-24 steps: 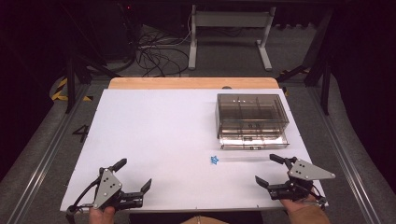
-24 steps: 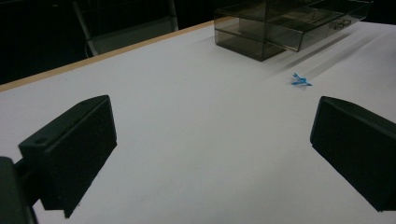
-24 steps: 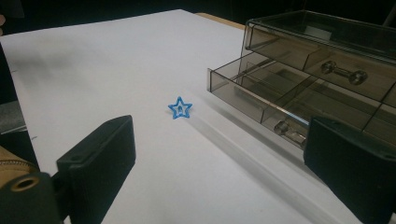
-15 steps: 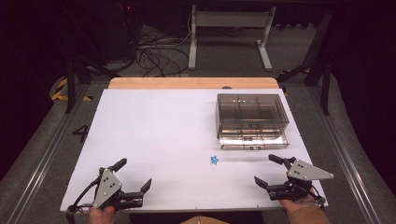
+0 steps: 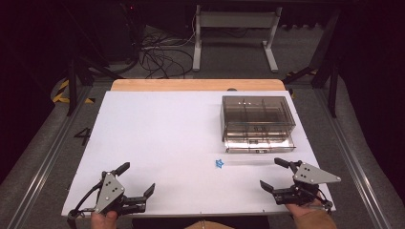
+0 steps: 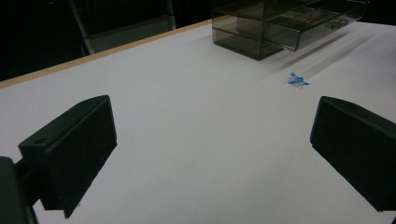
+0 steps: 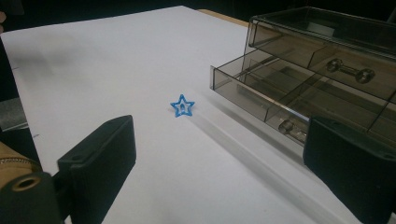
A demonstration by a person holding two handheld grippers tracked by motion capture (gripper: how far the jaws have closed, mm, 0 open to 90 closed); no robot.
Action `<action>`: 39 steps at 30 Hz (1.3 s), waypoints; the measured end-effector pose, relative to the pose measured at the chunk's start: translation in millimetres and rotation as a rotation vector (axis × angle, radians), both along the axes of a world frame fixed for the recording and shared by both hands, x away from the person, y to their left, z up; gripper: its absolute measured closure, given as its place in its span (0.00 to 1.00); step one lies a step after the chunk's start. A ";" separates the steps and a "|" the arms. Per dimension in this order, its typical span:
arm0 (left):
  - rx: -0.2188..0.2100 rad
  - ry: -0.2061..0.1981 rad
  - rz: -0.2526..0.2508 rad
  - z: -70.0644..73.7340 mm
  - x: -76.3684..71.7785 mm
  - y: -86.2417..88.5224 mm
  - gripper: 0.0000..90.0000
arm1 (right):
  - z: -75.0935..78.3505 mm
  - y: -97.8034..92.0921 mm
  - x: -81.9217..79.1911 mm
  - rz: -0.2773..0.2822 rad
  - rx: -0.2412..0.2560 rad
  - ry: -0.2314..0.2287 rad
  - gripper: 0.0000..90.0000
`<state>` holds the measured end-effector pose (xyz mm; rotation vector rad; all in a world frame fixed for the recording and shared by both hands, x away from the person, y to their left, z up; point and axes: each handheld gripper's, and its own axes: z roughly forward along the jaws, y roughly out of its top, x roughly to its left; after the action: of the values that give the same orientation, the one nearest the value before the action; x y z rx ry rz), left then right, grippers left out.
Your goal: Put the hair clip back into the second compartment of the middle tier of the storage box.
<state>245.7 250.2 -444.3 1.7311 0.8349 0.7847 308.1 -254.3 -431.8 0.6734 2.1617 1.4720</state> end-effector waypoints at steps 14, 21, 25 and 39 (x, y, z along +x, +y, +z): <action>0.006 0.002 -0.005 0.2 0.0 0.6 0.01 | 11.6 14.9 11.2 0.029 -0.003 0.019 0.12; 0.008 0.001 -0.005 0.2 -0.3 0.6 0.01 | 18.0 32.0 20.2 0.064 -0.019 0.017 0.13; 0.009 0.003 -0.005 0.1 -0.2 0.8 0.01 | 19.6 38.8 24.1 0.074 -0.028 0.018 0.13; 0.014 0.001 -0.005 0.0 0.1 0.9 0.01 | 24.6 66.5 39.3 0.125 -0.050 0.040 0.14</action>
<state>245.8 251.1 -444.3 1.7453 0.8274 0.7877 347.4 -187.7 -407.2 0.5634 2.3003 1.4727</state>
